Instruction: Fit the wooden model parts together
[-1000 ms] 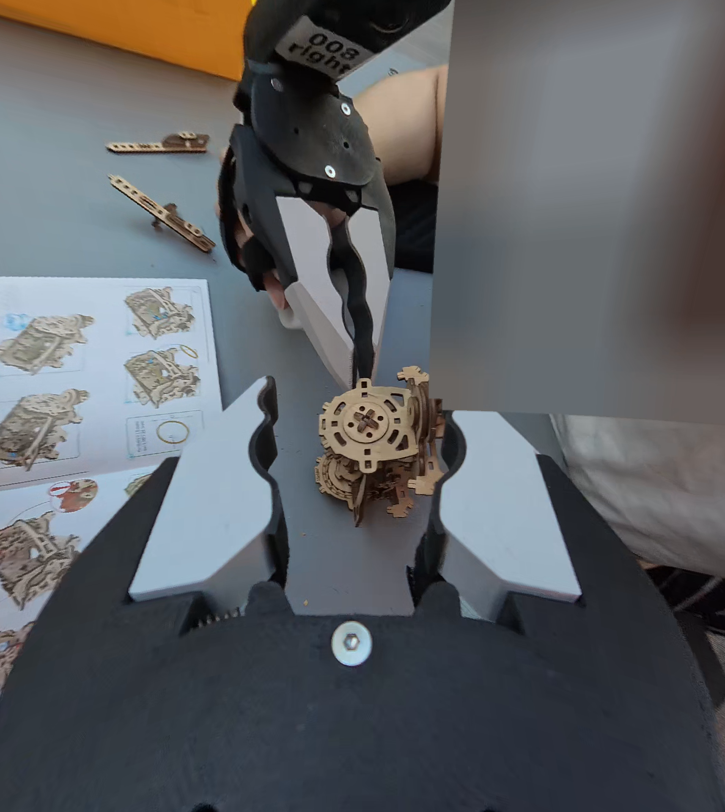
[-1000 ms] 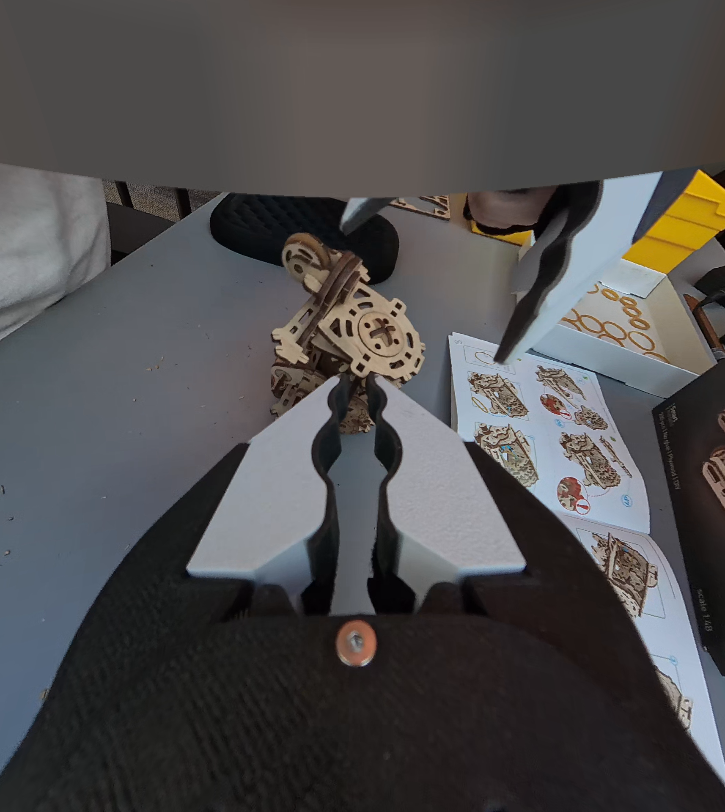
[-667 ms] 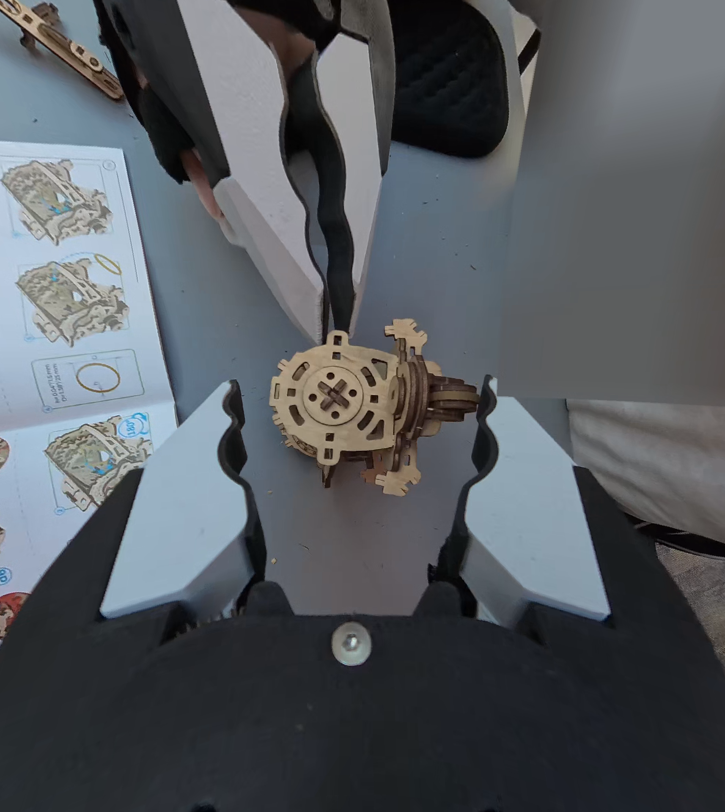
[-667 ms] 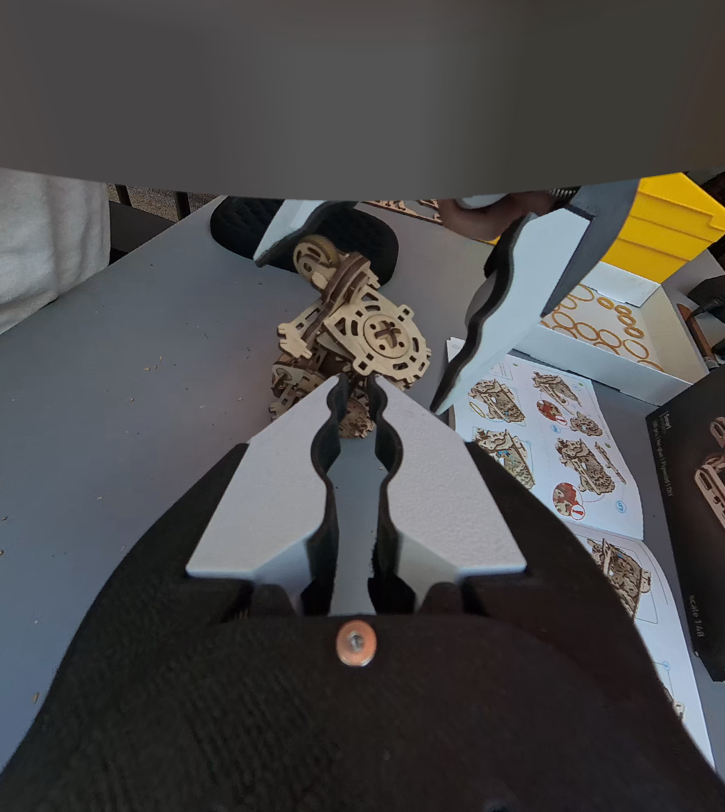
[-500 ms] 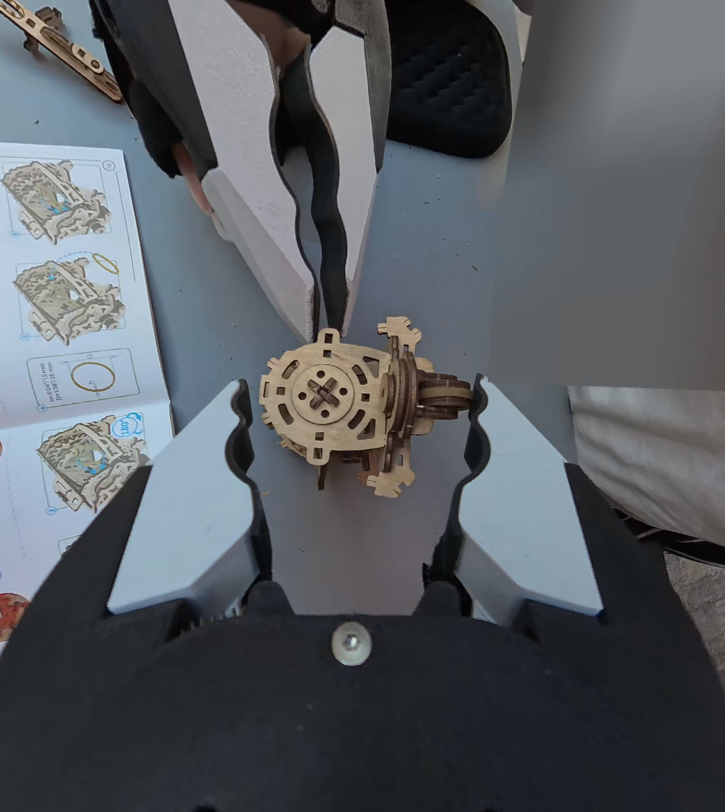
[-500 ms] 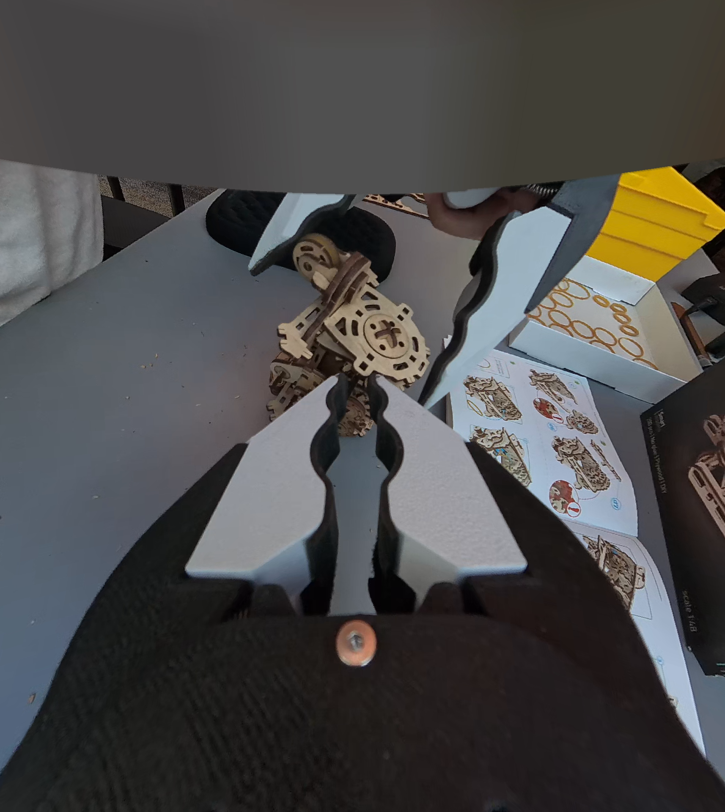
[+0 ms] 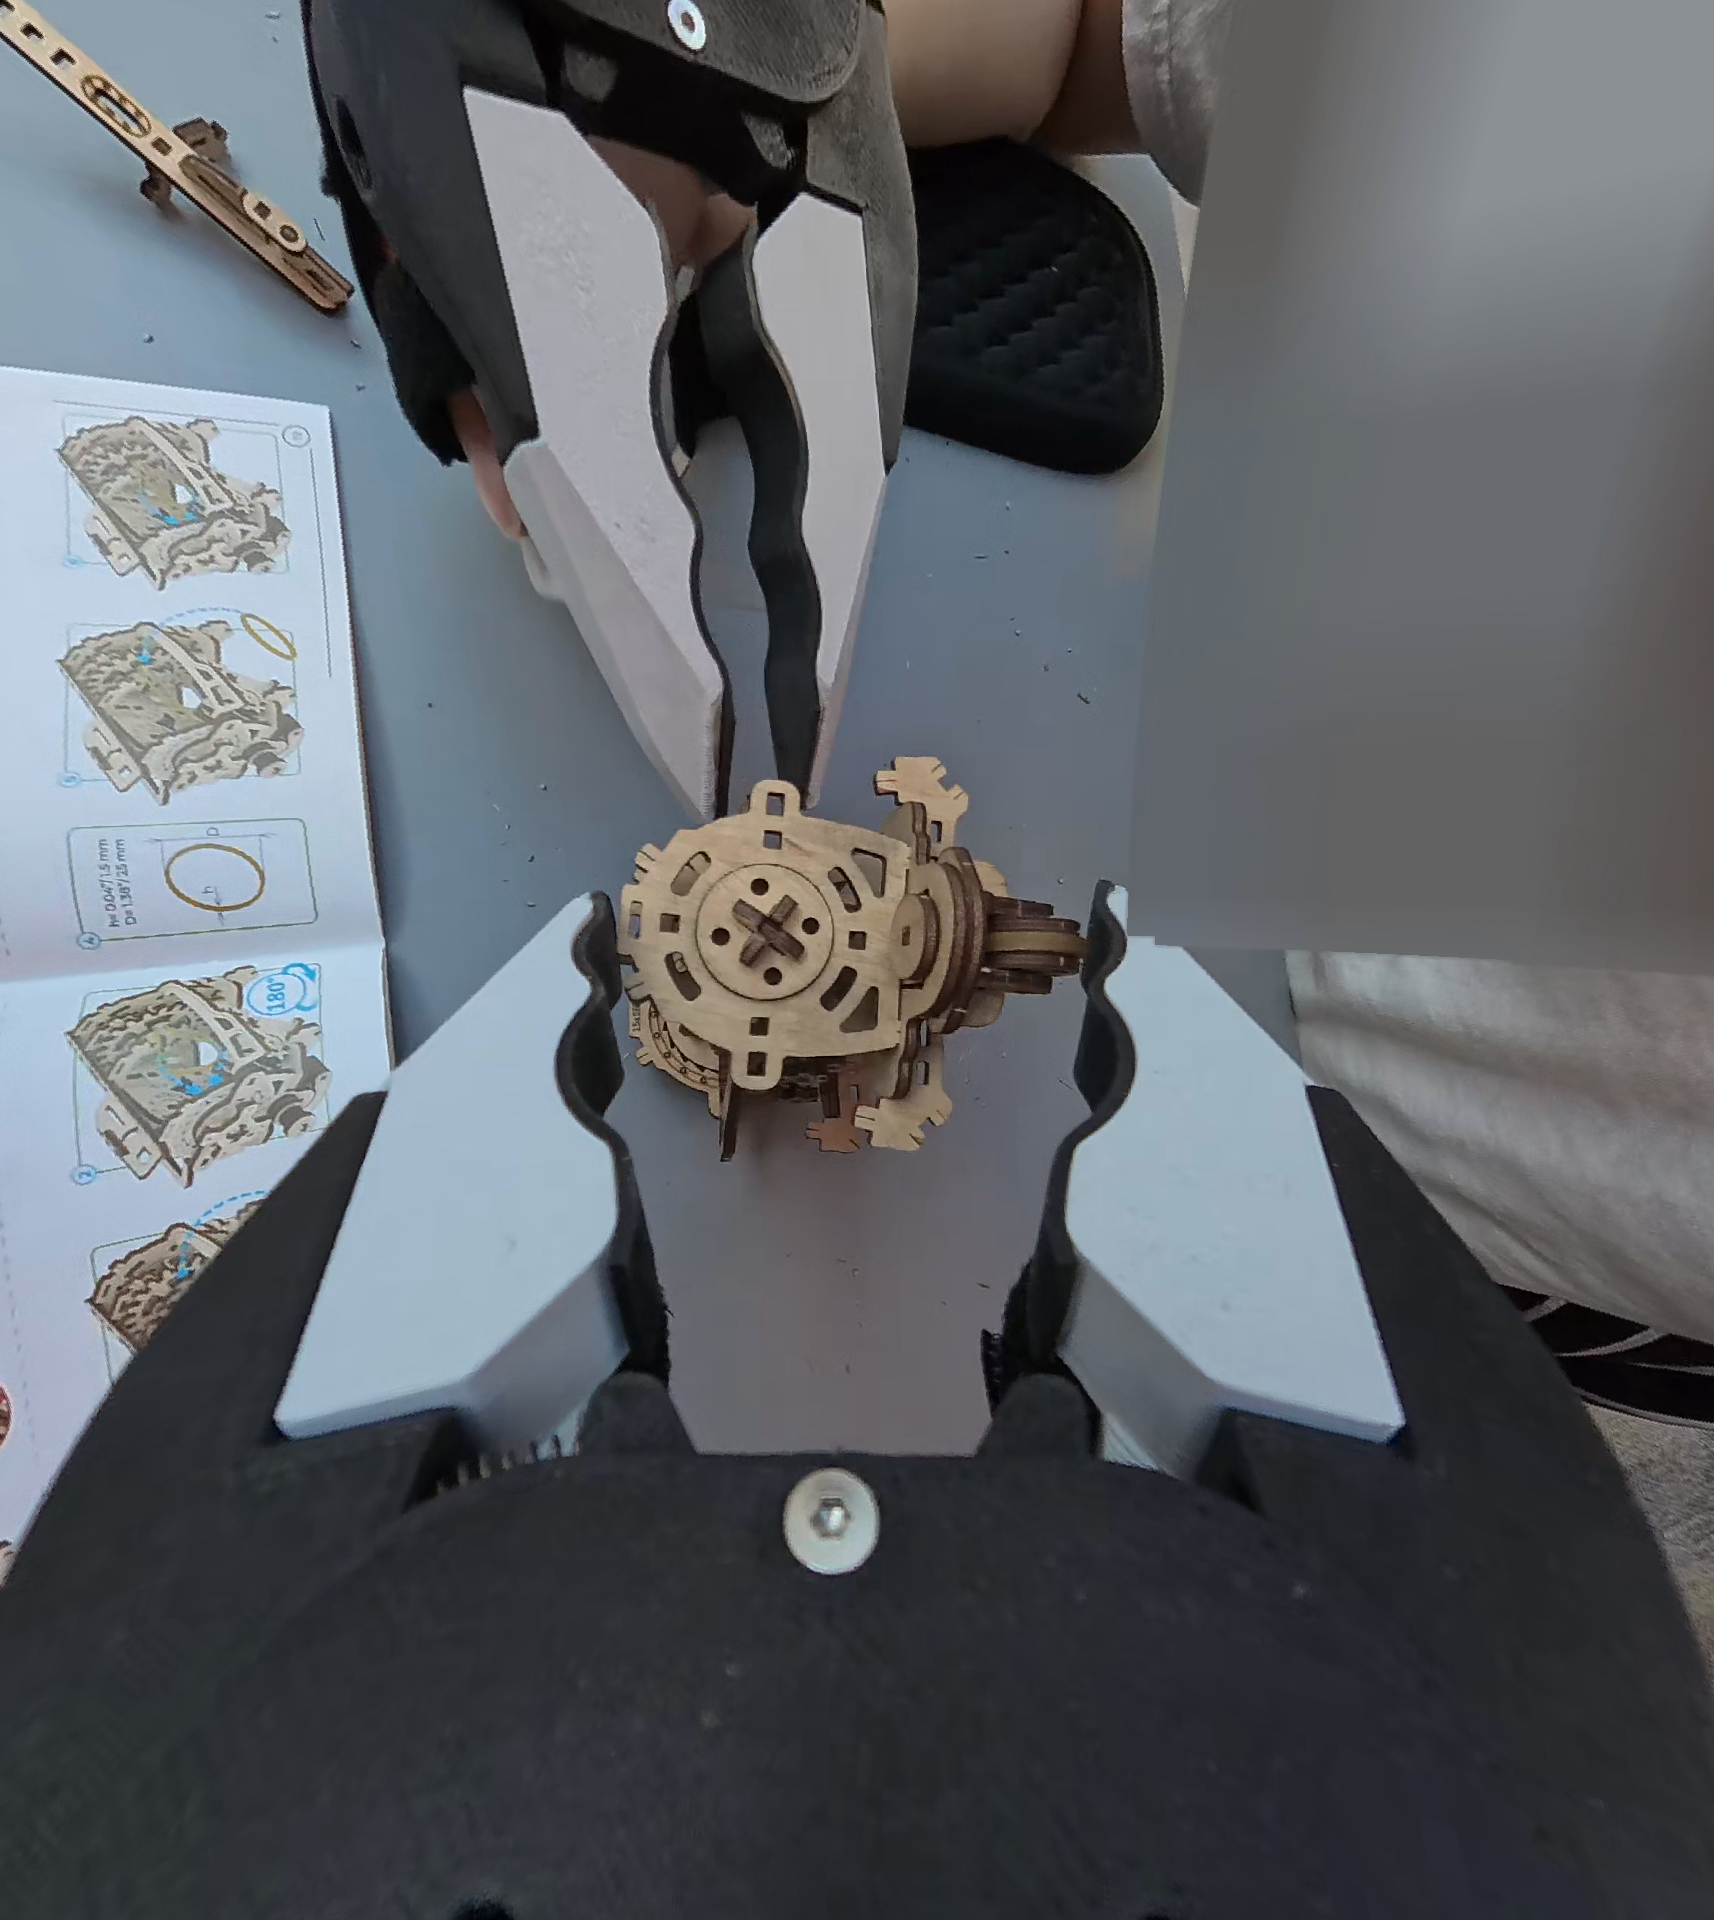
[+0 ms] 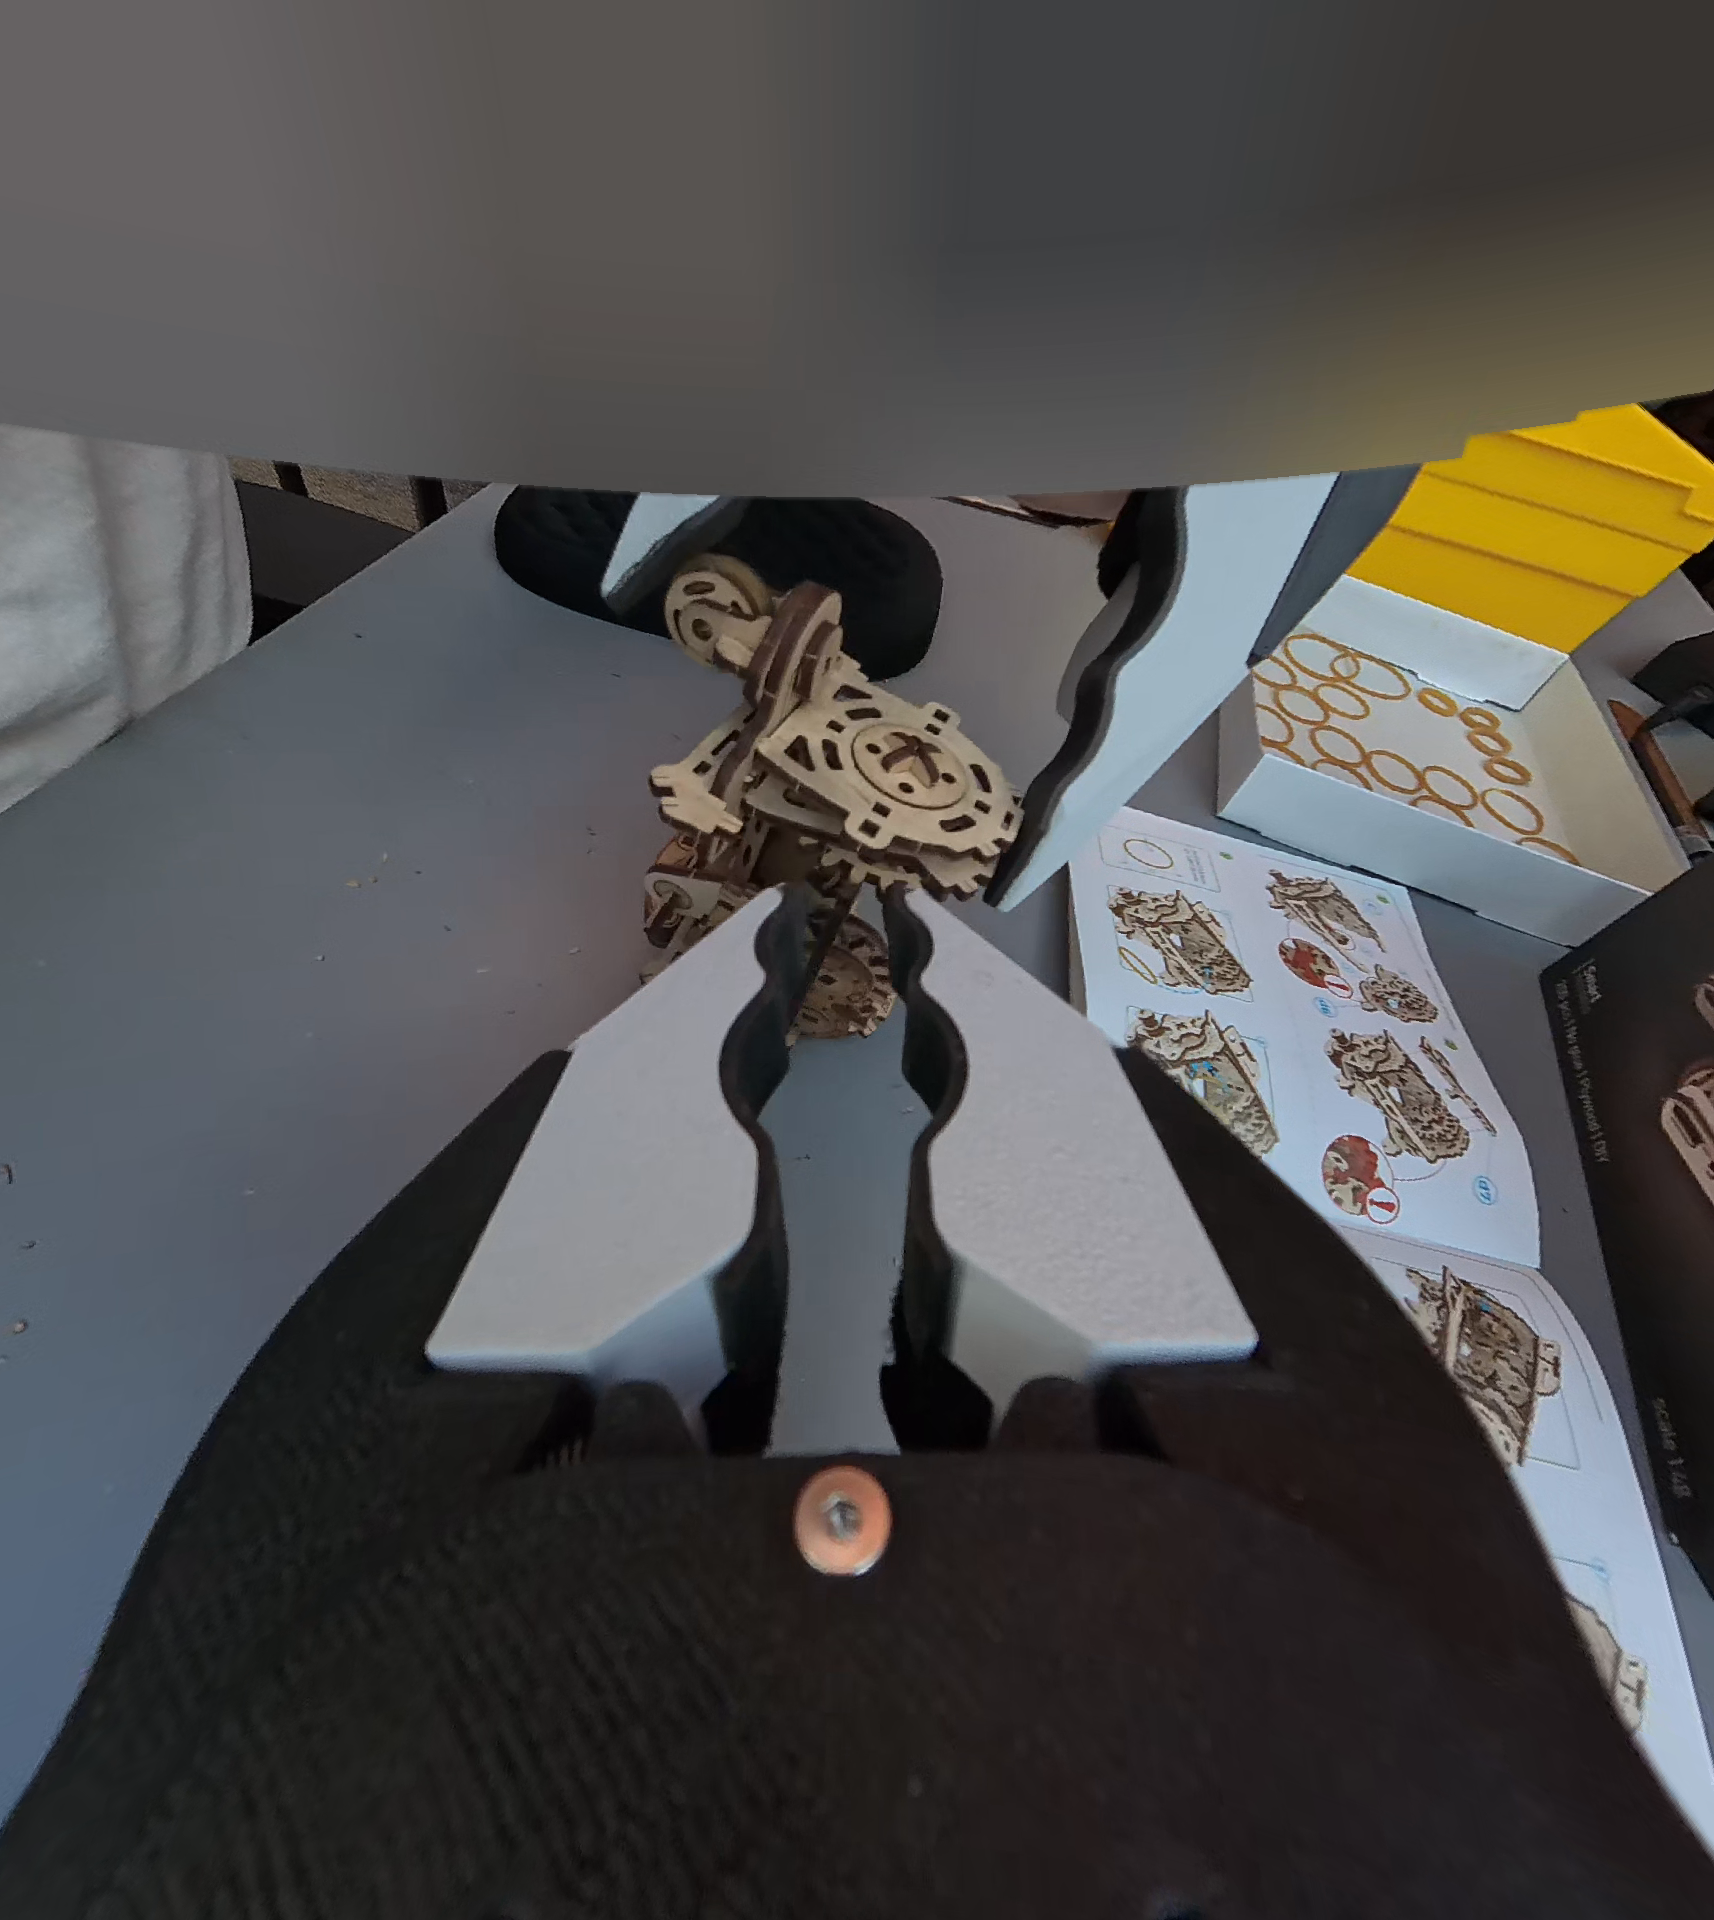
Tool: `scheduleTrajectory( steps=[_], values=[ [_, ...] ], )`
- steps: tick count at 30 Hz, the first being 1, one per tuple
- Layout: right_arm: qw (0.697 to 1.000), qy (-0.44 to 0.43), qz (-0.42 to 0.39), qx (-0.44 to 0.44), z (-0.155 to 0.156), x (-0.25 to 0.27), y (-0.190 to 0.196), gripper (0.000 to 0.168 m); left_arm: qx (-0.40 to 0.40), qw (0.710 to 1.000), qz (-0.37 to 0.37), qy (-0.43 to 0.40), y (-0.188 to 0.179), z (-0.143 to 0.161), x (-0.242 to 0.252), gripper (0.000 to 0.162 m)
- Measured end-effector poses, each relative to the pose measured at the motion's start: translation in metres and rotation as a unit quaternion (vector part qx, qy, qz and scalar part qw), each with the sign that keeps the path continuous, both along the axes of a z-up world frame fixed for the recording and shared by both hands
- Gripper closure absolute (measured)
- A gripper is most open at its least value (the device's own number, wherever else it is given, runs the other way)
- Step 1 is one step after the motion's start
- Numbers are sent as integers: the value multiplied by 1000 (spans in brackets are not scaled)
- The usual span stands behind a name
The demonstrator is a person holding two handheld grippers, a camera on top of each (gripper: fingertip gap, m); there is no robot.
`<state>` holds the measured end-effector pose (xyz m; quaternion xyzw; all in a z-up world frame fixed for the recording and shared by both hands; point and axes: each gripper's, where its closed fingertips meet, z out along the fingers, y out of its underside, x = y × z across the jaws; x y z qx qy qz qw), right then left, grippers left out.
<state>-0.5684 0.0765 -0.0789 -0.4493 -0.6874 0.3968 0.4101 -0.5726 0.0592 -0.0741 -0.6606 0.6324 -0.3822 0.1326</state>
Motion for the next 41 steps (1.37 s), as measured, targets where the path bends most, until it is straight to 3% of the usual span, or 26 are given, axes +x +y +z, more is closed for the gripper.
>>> scheduleTrajectory(
  steps=[12, 36, 41],
  values=[
    [999, -19, -11, -38, -10, 1, 2, 152, -37, 999, 24, 12, 1, 0, 5, 74],
    [998, 30, -46, 12, 7, 13, -21, 143, -51, 998, 43, 19, 2, 2, 9, 79],
    [997, 31, -44, -54, 15, 9, -28, 141, -55, 997, 47, 19, 3, 2, 9, 79]
  ],
)
